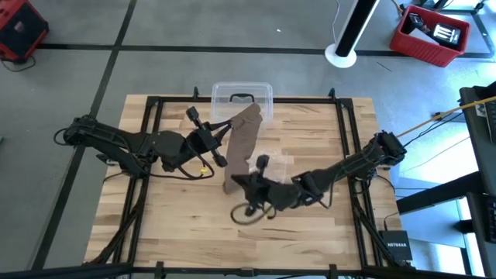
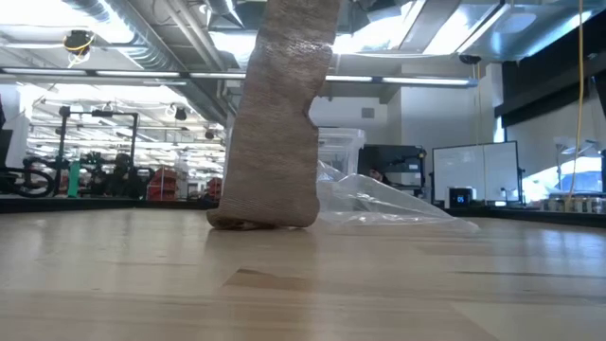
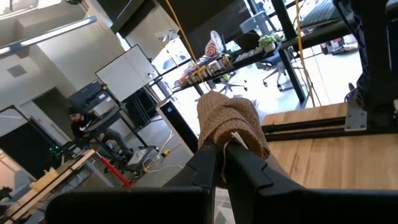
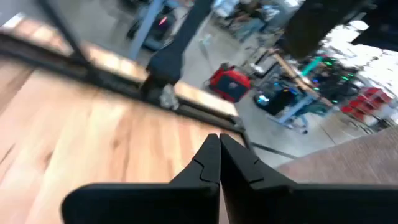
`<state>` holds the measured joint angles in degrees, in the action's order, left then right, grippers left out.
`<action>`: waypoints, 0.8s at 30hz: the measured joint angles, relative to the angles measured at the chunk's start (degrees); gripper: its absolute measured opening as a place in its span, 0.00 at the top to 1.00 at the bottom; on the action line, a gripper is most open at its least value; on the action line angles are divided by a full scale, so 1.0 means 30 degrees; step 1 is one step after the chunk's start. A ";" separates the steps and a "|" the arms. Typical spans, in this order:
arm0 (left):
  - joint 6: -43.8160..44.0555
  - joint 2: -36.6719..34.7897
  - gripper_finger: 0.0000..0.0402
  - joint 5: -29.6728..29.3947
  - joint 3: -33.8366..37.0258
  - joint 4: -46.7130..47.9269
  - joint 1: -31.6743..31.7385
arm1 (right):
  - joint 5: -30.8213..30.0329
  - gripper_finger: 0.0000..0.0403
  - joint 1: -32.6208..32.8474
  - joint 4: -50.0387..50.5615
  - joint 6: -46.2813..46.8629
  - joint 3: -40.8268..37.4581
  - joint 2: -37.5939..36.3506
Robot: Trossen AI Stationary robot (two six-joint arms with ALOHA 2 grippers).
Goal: Roll bandage
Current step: Roll the brown bandage
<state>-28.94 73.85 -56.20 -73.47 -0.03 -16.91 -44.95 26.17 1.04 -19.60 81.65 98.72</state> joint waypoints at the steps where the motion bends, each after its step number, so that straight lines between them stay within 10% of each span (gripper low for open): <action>1: -0.0001 -0.0001 0.96 0.0086 0.0000 0.0169 -0.0059 | 0.0091 0.98 0.0202 0.0756 0.0126 0.0000 -0.0249; 13: 0.0540 -0.0251 0.96 0.3408 0.0007 0.1962 -0.1597 | 0.3389 0.73 -0.1288 1.3544 0.5131 -0.0005 -0.5308; 24: 0.2136 -0.0258 0.96 0.3317 0.0007 0.3002 -0.2125 | 0.7858 0.51 -0.5040 0.8076 0.4358 -0.7509 -1.0121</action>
<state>-22.53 73.08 -46.25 -73.45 8.97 -23.29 -21.38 11.05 25.26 -6.53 59.12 68.36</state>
